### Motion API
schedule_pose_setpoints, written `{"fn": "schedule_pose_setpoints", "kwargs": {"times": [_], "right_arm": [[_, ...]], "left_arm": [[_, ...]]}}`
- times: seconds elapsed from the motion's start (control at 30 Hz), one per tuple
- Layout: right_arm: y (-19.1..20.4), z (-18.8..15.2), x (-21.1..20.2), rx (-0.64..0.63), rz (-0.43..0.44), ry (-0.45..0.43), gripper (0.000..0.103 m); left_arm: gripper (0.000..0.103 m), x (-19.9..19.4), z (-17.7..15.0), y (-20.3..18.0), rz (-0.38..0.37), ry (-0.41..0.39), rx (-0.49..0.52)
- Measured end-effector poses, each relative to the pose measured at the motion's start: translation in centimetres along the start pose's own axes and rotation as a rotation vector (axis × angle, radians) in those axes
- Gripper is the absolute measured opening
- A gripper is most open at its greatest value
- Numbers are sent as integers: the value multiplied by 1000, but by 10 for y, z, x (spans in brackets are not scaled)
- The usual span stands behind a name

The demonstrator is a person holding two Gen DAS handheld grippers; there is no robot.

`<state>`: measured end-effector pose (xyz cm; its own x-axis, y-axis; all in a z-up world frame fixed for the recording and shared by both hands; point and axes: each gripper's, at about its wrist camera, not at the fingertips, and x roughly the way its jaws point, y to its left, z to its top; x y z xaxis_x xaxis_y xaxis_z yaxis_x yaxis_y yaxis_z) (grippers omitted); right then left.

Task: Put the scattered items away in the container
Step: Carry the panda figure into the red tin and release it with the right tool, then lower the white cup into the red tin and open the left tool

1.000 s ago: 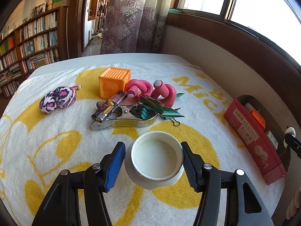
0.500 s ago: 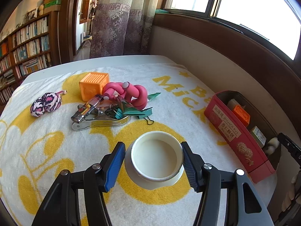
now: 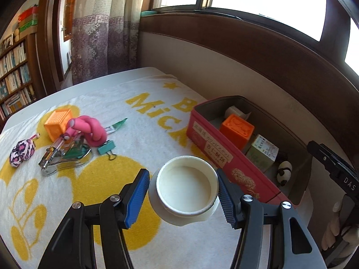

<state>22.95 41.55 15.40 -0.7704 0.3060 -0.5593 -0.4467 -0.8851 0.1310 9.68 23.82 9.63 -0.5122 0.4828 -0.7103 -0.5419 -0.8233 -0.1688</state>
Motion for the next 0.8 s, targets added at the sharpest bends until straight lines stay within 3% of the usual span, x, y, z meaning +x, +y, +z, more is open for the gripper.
{"fn": "schedule_pose_setpoints", "kwargs": {"times": [0.47,0.63,0.73,0.8], "right_arm": [[-16,15,-28,49,43,-93,75],[-17,16,-33,51,32,-116,77],[-18,16,-31,56,36,-109,77],[-18,15,-30,59,36,-105,77]], "left_arm": [[61,23,16,-105,-135,13,208],[62,35,14,-116,-153,40,219],[71,38,14,-111,-152,42,200],[71,36,14,-105,-149,33,180]]}}
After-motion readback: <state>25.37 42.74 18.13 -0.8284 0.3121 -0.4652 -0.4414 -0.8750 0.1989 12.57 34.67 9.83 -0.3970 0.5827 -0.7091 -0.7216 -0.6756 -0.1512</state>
